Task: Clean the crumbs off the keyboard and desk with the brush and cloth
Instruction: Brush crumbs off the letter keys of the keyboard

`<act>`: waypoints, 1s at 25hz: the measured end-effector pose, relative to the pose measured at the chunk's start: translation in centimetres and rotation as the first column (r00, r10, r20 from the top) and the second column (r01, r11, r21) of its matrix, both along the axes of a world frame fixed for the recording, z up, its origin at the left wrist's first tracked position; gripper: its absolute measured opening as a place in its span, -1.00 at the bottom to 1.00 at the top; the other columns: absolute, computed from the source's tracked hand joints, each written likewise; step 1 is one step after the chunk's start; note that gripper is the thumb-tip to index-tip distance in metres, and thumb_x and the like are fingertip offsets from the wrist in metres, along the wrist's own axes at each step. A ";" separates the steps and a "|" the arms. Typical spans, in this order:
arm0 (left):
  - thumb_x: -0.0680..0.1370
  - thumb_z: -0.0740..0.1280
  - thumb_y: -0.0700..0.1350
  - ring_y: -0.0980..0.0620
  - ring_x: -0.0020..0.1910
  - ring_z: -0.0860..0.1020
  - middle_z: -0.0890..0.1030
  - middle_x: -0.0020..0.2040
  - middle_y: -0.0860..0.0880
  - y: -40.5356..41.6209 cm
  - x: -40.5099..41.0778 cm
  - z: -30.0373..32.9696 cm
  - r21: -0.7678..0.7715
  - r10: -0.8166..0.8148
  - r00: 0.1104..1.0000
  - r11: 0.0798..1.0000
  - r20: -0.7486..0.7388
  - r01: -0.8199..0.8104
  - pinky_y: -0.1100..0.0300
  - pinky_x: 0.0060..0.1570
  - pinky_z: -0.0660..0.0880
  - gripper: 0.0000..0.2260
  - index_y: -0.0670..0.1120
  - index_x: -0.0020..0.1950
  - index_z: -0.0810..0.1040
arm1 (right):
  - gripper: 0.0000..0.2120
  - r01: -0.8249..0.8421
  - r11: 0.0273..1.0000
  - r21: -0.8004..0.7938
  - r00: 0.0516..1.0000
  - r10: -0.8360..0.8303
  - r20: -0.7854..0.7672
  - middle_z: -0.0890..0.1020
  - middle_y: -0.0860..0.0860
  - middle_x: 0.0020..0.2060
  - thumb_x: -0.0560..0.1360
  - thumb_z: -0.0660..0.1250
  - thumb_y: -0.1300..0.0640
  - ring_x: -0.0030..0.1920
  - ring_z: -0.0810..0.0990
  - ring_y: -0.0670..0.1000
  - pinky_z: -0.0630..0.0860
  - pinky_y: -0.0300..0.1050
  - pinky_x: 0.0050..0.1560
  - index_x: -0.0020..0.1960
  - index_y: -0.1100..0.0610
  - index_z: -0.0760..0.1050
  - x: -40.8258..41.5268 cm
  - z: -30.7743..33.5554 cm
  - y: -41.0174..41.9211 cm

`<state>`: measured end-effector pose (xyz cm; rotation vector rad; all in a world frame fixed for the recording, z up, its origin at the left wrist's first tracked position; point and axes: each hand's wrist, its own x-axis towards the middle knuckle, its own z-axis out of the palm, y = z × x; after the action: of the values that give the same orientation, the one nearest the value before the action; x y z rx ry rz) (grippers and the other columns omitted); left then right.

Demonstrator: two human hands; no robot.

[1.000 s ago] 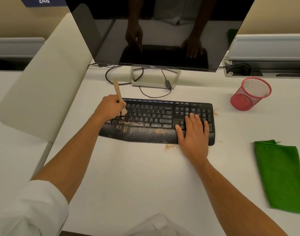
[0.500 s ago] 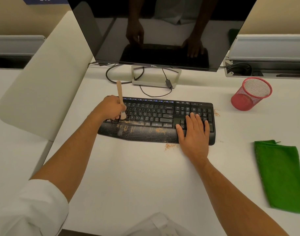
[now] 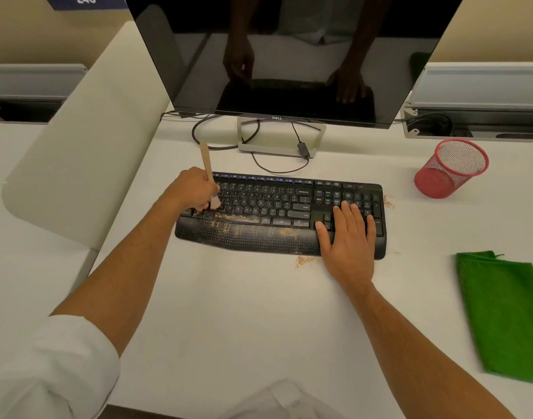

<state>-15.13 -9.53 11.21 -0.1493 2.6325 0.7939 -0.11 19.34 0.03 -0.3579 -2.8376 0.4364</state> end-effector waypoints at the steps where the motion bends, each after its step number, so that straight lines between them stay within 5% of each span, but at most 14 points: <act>1: 0.60 0.30 -0.14 -0.05 -0.31 0.59 0.63 -0.18 -0.17 0.1 0.0 0.0 0.028 0.025 0.997 0.999 -0.068 -0.023 0.08 -0.29 0.59 -0.86 -0.22 0.00 0.56 | -0.38 -0.001 1.000 -0.001 1.000 0.001 0.000 0.40 0.10 0.49 0.64 -0.02 -0.23 0.55 0.24 0.09 -0.05 0.13 0.59 0.48 0.17 0.39 0.0 0.0 0.0; 7: 0.62 0.27 -0.06 -0.15 -0.19 0.65 0.65 -0.13 -0.18 0.5 0.6 -1.8 0.129 0.116 0.968 0.988 -0.224 -0.088 -0.12 -0.14 0.64 -0.78 -0.20 0.01 0.58 | -0.38 0.001 1.000 0.004 1.000 -0.001 0.006 0.40 0.09 0.49 0.65 -0.02 -0.24 0.55 0.24 0.08 -0.06 0.12 0.59 0.48 0.16 0.38 0.0 0.0 0.0; 13: 0.58 0.31 -0.20 -0.05 -0.41 0.59 0.64 -0.26 -0.18 1.0 0.0 -0.3 0.006 0.057 0.997 0.998 0.054 -0.057 0.14 -0.34 0.60 -0.85 -0.29 -0.03 0.56 | -0.39 0.003 1.000 0.001 1.000 -0.003 0.002 0.40 0.09 0.49 0.65 0.00 -0.23 0.55 0.24 0.08 -0.06 0.12 0.59 0.48 0.16 0.38 0.0 0.0 0.0; 18: 0.64 0.26 -0.07 -0.05 -0.26 0.63 0.64 -0.10 -0.15 0.2 0.4 -1.3 0.176 0.179 0.956 0.974 -0.231 -0.140 0.15 -0.31 0.58 -0.81 -0.18 0.06 0.56 | -0.40 0.009 1.000 0.001 1.000 -0.009 -0.001 0.40 0.09 0.49 0.65 0.01 -0.22 0.55 0.23 0.08 -0.07 0.11 0.59 0.48 0.16 0.39 0.0 -0.1 0.0; 21: 0.65 0.23 -0.05 -0.04 -0.21 0.56 0.60 -0.12 -0.11 -0.9 0.8 -2.3 0.051 0.157 0.939 0.988 -0.306 -0.149 0.07 -0.21 0.51 -0.76 -0.22 0.05 0.56 | -0.39 0.005 1.000 0.001 1.000 -0.005 0.000 0.40 0.08 0.49 0.65 0.00 -0.23 0.55 0.23 0.08 -0.06 0.12 0.59 0.48 0.16 0.38 0.0 0.0 0.0; 25: 0.58 0.30 -0.15 -0.13 -0.25 0.60 0.63 -0.16 -0.20 -1.6 0.0 -1.2 -0.070 0.066 0.995 0.995 -0.075 -0.071 -0.03 -0.21 0.60 -0.82 -0.28 -0.04 0.57 | -0.39 0.003 1.000 -0.001 1.000 -0.003 -0.001 0.40 0.09 0.49 0.65 0.00 -0.22 0.55 0.23 0.08 -0.06 0.12 0.59 0.48 0.16 0.38 0.0 0.1 0.0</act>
<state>-15.12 -11.08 10.04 -0.2362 2.7398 0.7393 -0.09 19.36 0.09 -0.3619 -2.8353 0.4368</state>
